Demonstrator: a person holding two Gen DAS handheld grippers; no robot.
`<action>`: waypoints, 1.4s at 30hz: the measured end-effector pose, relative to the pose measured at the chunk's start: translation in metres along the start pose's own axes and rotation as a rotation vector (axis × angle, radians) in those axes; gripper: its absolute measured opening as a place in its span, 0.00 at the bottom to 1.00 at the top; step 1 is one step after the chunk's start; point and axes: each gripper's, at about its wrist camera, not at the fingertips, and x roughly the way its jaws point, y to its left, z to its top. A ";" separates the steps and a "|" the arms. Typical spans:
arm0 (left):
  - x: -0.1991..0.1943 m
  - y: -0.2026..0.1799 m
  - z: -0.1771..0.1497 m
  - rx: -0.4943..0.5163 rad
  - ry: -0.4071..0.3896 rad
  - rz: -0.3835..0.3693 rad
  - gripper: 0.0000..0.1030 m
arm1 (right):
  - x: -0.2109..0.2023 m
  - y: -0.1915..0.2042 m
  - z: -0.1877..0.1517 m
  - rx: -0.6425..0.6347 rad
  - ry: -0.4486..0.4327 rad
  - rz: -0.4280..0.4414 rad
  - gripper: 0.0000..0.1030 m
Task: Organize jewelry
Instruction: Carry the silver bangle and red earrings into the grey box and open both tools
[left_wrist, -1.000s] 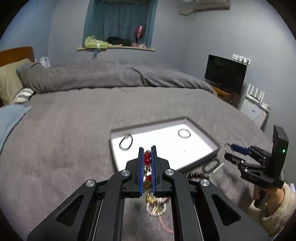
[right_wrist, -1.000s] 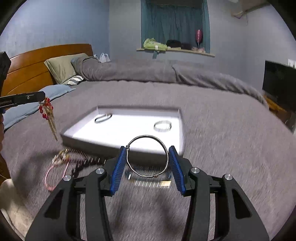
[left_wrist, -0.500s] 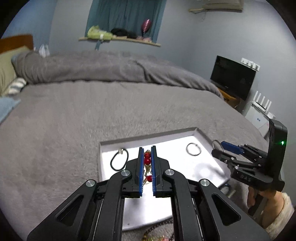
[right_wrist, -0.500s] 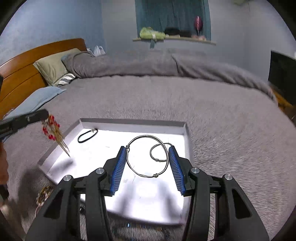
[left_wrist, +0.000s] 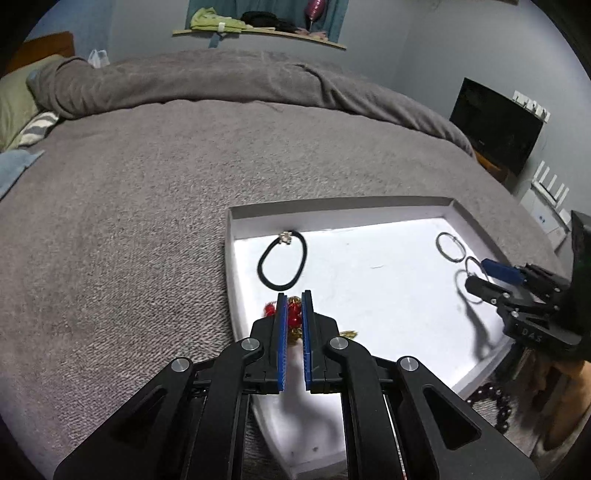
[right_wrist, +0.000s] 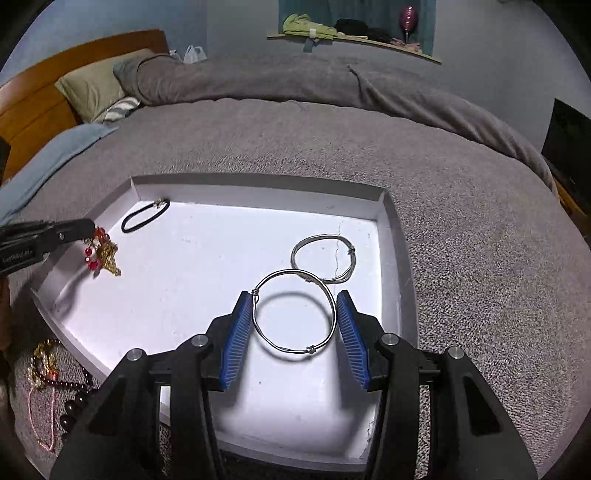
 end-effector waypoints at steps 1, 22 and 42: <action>0.001 0.000 0.000 0.001 0.002 -0.004 0.08 | 0.000 0.001 0.000 -0.004 0.006 0.003 0.46; 0.013 -0.010 -0.006 0.082 0.020 0.054 0.08 | 0.007 0.009 0.001 -0.029 0.071 -0.066 0.46; 0.014 -0.010 -0.008 0.074 0.022 0.043 0.08 | 0.001 0.005 0.000 -0.002 0.024 -0.033 0.56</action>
